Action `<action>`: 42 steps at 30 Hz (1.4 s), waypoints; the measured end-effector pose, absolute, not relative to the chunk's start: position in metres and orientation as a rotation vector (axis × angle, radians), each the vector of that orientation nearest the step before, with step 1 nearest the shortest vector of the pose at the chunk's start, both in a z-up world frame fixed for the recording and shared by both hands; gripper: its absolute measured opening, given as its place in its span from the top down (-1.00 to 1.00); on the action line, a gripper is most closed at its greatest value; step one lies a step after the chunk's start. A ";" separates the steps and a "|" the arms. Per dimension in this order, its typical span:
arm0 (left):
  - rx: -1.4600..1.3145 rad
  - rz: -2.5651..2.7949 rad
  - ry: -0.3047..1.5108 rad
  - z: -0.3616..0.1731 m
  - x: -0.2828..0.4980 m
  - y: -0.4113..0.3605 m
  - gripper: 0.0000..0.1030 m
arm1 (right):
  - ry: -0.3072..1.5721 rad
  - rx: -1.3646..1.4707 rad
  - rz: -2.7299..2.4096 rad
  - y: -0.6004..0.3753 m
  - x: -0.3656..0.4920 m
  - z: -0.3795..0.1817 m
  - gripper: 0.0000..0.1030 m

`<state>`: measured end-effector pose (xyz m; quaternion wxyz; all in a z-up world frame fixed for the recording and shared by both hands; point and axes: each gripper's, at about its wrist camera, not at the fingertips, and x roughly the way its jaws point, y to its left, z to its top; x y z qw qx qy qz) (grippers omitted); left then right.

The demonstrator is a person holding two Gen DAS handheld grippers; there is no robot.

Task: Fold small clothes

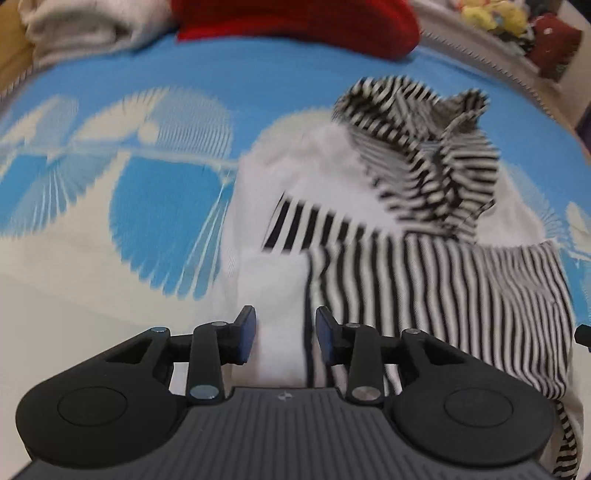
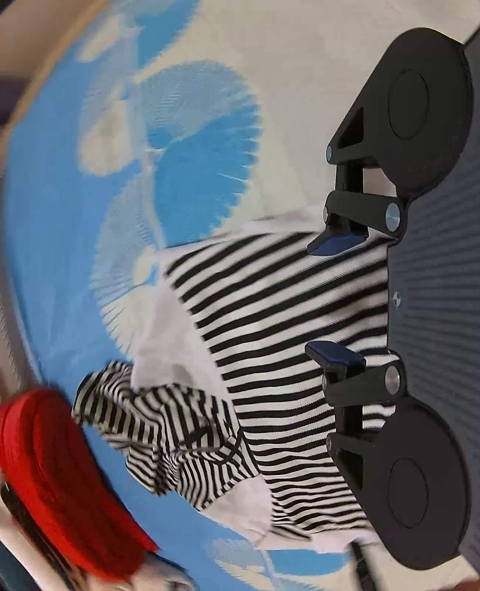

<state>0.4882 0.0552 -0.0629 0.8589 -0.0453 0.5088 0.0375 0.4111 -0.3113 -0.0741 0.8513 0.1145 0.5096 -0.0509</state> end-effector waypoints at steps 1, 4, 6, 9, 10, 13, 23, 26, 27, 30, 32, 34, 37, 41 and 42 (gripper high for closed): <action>-0.084 0.076 1.046 -0.060 0.488 0.053 0.24 | 1.063 0.213 -0.099 -0.311 0.411 -0.071 -0.09; -0.041 0.087 0.999 -0.055 0.487 0.044 0.24 | 1.050 0.145 -0.092 -0.315 0.410 -0.063 -0.09; -0.028 0.087 0.962 -0.051 0.487 0.043 0.24 | 1.040 0.103 -0.098 -0.319 0.408 -0.059 -0.09; -0.007 0.076 0.887 -0.040 0.487 0.039 0.24 | 1.026 0.035 -0.116 -0.326 0.406 -0.055 -0.09; 0.005 0.067 0.865 -0.035 0.486 0.037 0.24 | 1.020 0.013 -0.120 -0.330 0.405 -0.053 -0.09; 0.024 0.038 0.808 -0.021 0.491 0.031 0.26 | 1.004 -0.031 -0.129 -0.337 0.403 -0.048 -0.09; -0.008 -0.007 0.771 -0.030 0.664 -0.010 0.64 | 1.010 -0.046 -0.166 -0.359 0.405 -0.052 -0.09; -0.026 0.009 0.784 -0.047 0.731 -0.019 0.64 | 1.024 -0.041 -0.174 -0.365 0.407 -0.058 -0.09; -0.028 0.026 0.786 -0.053 0.749 -0.019 0.64 | 1.028 -0.042 -0.177 -0.366 0.408 -0.060 -0.09; -0.073 0.068 0.833 -0.074 0.801 -0.016 0.47 | 1.035 -0.067 -0.194 -0.370 0.411 -0.064 -0.09; -0.128 0.078 0.872 -0.088 0.828 -0.012 0.36 | 1.040 -0.078 -0.202 -0.372 0.413 -0.066 -0.09; -0.133 0.088 0.905 -0.101 0.849 -0.013 0.24 | 1.046 -0.085 -0.203 -0.374 0.414 -0.068 -0.09; -0.107 0.063 0.964 -0.118 0.869 -0.020 -0.04 | 1.050 -0.102 -0.199 -0.373 0.414 -0.070 -0.09; -0.059 0.004 1.026 -0.134 0.881 -0.031 0.48 | 1.059 -0.108 -0.190 -0.372 0.415 -0.073 -0.09; -0.023 -0.015 1.031 -0.135 0.880 -0.035 0.78 | 1.060 -0.102 -0.192 -0.373 0.415 -0.073 -0.09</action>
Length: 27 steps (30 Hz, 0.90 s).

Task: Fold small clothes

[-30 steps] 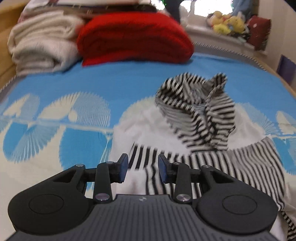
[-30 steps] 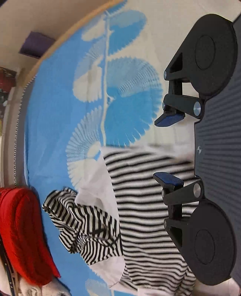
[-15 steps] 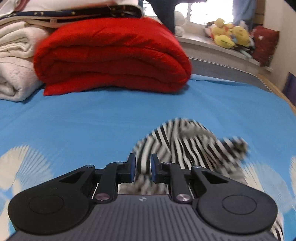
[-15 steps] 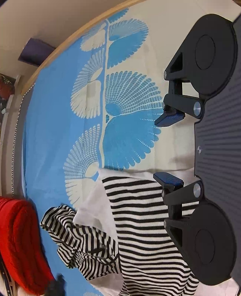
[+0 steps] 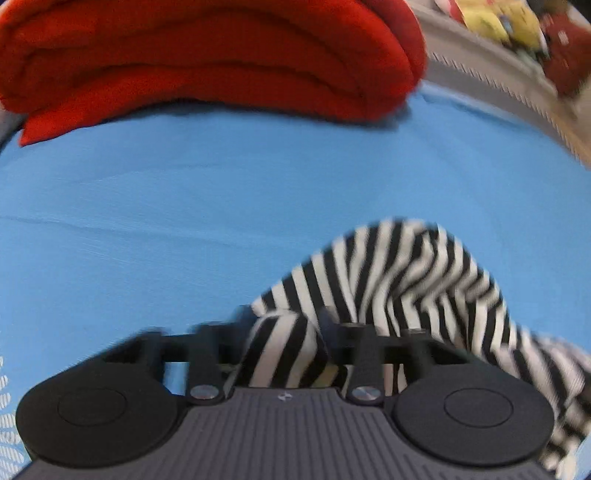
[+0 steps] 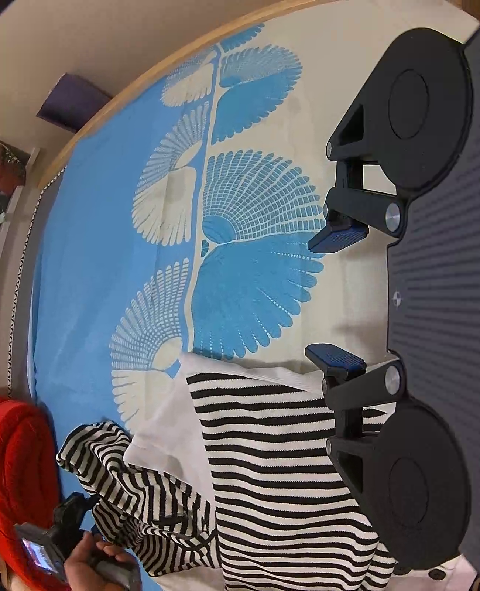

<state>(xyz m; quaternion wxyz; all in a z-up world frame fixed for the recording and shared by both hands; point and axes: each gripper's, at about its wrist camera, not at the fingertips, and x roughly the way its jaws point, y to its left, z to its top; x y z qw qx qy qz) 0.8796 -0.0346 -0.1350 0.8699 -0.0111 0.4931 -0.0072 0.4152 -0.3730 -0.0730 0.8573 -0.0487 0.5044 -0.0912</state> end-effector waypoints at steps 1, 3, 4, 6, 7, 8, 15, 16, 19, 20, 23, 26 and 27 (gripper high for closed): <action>0.009 -0.038 1.025 -0.132 0.877 -0.038 0.91 | 1.057 -0.098 -0.190 -0.373 0.416 -0.072 -0.09; 0.060 -0.079 0.975 -0.116 0.864 -0.041 0.91 | 1.050 -0.095 -0.184 -0.373 0.415 -0.069 -0.09; 0.074 -0.102 0.940 -0.105 0.854 -0.042 0.91 | 1.045 -0.092 -0.182 -0.373 0.415 -0.066 -0.09; 0.103 -0.157 0.852 -0.080 0.821 -0.042 0.91 | 1.034 -0.081 -0.181 -0.375 0.414 -0.061 -0.09; 0.134 -0.191 0.805 -0.069 0.797 -0.043 0.91 | 1.027 -0.072 -0.182 -0.377 0.414 -0.058 -0.09; 0.170 -0.241 0.758 -0.058 0.764 -0.045 0.91 | 1.019 -0.064 -0.185 -0.379 0.414 -0.055 -0.09; 0.228 -0.575 0.643 -0.017 0.521 -0.017 0.91 | 0.956 0.025 -0.191 -0.389 0.407 -0.030 -0.09; 0.231 -0.608 0.684 -0.015 0.491 -0.007 0.91 | 0.944 0.036 -0.186 -0.388 0.405 -0.026 -0.09; 0.188 -0.572 0.805 -0.011 0.445 0.022 0.82 | 0.918 0.075 -0.167 -0.384 0.401 -0.016 -0.09; 0.123 -0.525 0.846 -0.007 0.441 0.033 0.78 | 0.912 0.093 -0.161 -0.383 0.400 -0.013 -0.09; -0.128 -0.359 0.857 0.007 0.450 0.065 0.31 | 0.893 0.139 -0.145 -0.374 0.397 -0.007 -0.09; -0.397 -0.246 0.879 -0.014 0.465 0.089 0.27 | 0.890 0.178 -0.109 -0.361 0.397 -0.008 -0.08; -0.423 -0.186 0.937 -0.027 0.473 0.089 0.27 | 0.893 0.205 -0.088 -0.355 0.397 -0.009 -0.08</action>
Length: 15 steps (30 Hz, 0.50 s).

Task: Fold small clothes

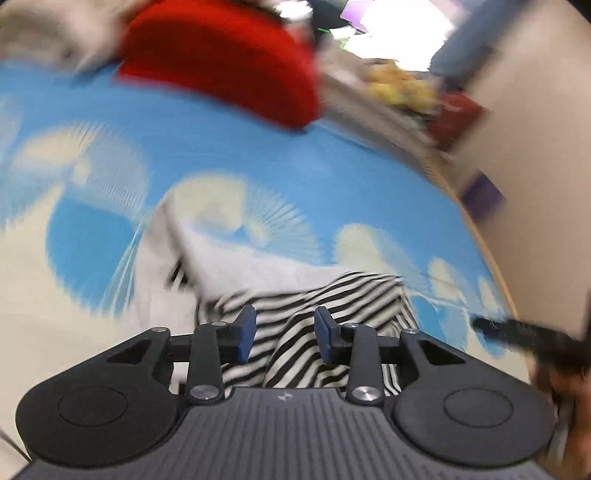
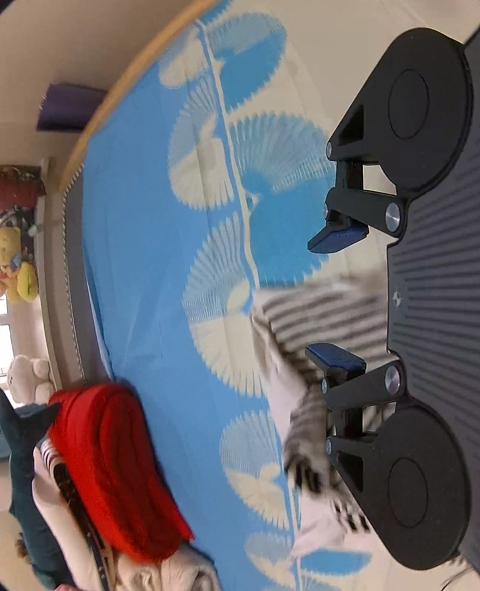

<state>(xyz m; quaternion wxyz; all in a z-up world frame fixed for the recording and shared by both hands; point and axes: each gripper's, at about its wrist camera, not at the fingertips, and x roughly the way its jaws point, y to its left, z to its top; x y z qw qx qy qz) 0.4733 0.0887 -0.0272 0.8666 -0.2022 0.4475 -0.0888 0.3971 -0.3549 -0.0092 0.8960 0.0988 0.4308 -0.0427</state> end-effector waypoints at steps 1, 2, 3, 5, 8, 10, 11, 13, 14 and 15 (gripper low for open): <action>-0.416 -0.101 1.028 -0.042 0.479 0.087 0.27 | 0.899 0.231 -0.071 -0.351 0.398 -0.011 -0.07; -0.400 -0.059 1.091 -0.052 0.486 0.086 0.27 | 0.910 0.265 -0.052 -0.346 0.400 -0.014 -0.07; -0.395 -0.046 1.137 -0.061 0.488 0.084 0.27 | 0.927 0.315 -0.029 -0.342 0.402 -0.018 -0.07; -0.430 -0.035 1.197 -0.076 0.491 0.083 0.27 | 0.961 0.402 0.017 -0.333 0.406 -0.028 -0.07; -0.488 -0.046 1.235 -0.089 0.493 0.086 0.23 | 1.022 0.500 0.127 -0.311 0.415 -0.043 -0.07; -0.498 -0.044 1.261 -0.098 0.491 0.083 0.23 | 1.035 0.519 0.186 -0.294 0.420 -0.048 -0.07; -0.511 -0.037 1.271 -0.098 0.491 0.084 0.23 | 1.036 0.511 0.203 -0.285 0.422 -0.048 -0.07; -0.548 -0.034 1.292 -0.105 0.488 0.085 0.23 | 1.043 0.471 0.232 -0.266 0.427 -0.051 -0.07; -0.564 -0.041 1.297 -0.106 0.487 0.084 0.24 | 1.050 0.454 0.238 -0.260 0.429 -0.053 -0.07; -0.569 -0.053 1.300 -0.104 0.487 0.082 0.27 | 1.056 0.439 0.237 -0.254 0.430 -0.055 -0.07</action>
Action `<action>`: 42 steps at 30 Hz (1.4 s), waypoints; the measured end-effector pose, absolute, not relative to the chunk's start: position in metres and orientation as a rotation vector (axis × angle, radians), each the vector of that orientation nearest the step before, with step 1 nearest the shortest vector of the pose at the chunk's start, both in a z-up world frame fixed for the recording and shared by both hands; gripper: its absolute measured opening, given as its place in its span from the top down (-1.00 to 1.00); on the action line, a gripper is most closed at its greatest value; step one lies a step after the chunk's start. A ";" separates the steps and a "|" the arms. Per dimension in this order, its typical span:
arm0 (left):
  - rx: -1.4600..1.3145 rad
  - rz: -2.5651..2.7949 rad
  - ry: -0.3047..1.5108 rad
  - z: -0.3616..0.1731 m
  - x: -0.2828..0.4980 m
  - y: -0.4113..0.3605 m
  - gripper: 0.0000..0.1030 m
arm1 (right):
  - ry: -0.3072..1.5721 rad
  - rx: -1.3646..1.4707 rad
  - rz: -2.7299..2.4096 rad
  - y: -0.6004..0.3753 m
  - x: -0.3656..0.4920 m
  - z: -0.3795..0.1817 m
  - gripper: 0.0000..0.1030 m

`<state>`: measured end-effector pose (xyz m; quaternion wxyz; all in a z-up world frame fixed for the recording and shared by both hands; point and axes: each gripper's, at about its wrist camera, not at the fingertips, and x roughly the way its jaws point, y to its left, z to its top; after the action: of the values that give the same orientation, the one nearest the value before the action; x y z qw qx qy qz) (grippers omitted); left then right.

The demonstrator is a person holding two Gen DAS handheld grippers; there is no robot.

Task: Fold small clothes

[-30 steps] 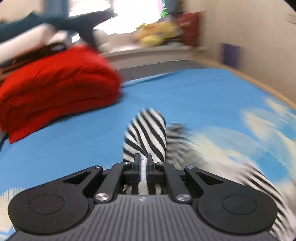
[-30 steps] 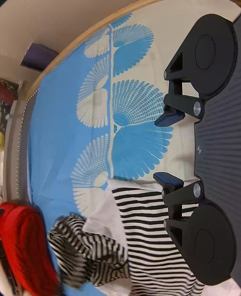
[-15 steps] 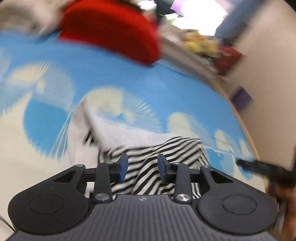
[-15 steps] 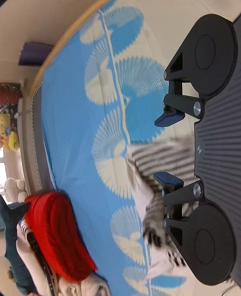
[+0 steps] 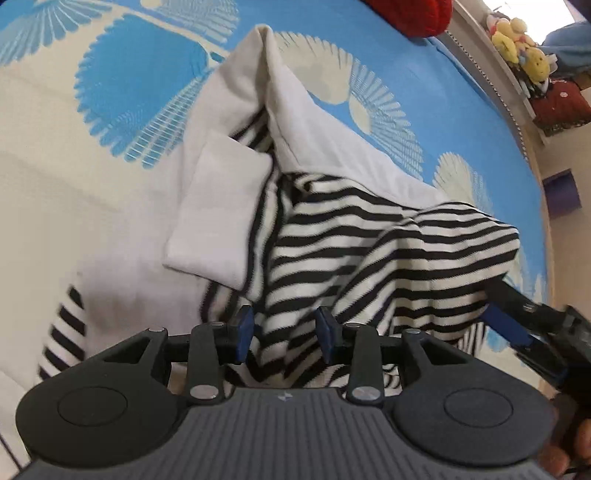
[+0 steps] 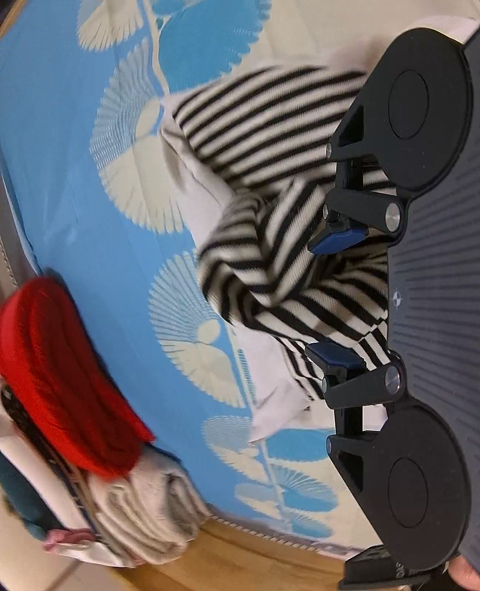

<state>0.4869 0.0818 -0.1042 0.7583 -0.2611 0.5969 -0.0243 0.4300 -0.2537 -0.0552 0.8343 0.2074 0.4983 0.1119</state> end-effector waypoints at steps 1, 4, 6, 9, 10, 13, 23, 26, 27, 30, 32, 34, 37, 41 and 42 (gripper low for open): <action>-0.565 -0.064 1.299 -0.103 0.487 0.080 0.43 | 1.059 0.424 0.234 -0.249 0.432 -0.058 -0.06; -0.530 -0.078 1.262 -0.090 0.488 0.077 0.97 | 1.051 0.391 0.240 -0.239 0.435 -0.063 0.58; -0.485 -0.076 1.206 -0.080 0.489 0.075 0.97 | 1.026 0.410 0.256 -0.242 0.432 -0.059 0.90; -0.485 -0.094 1.117 -0.064 0.491 0.076 0.97 | 0.961 0.516 0.272 -0.261 0.427 -0.045 0.97; -0.508 -0.098 1.083 -0.059 0.491 0.080 0.97 | 0.924 0.568 0.275 -0.269 0.424 -0.037 0.98; -0.614 -0.101 0.892 -0.037 0.486 0.097 0.97 | 0.733 0.753 0.289 -0.307 0.402 -0.004 0.98; -0.606 0.023 1.314 -0.091 0.490 0.118 0.89 | 1.254 0.564 0.186 -0.326 0.368 -0.063 0.90; -0.721 0.070 1.282 -0.089 0.484 0.133 0.39 | 1.201 0.619 0.100 -0.342 0.373 -0.062 0.52; -0.722 0.063 1.241 -0.081 0.485 0.135 0.18 | 1.161 0.675 0.079 -0.350 0.376 -0.059 0.33; -0.714 0.094 1.180 -0.068 0.485 0.138 -0.37 | 1.105 0.747 0.029 -0.359 0.383 -0.059 0.00; -0.762 0.114 1.214 -0.077 0.484 0.138 -0.36 | 1.122 0.800 0.030 -0.357 0.392 -0.067 0.00; -0.799 0.126 1.249 -0.087 0.483 0.137 -0.35 | 1.151 0.893 0.026 -0.355 0.395 -0.080 0.00; -0.778 0.130 1.277 -0.095 0.484 0.130 -0.28 | 1.179 0.991 0.005 -0.342 0.399 -0.094 0.01; -0.702 0.064 1.288 -0.100 0.489 0.114 0.75 | 1.133 1.005 -0.050 -0.338 0.401 -0.098 0.68; -0.694 0.034 1.285 -0.100 0.490 0.111 0.90 | 1.112 1.011 -0.045 -0.339 0.403 -0.097 0.87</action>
<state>0.4896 0.1114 -0.1000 0.7449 -0.3171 0.5868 0.0157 0.4033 -0.3392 -0.0969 0.7303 0.4593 0.5052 -0.0205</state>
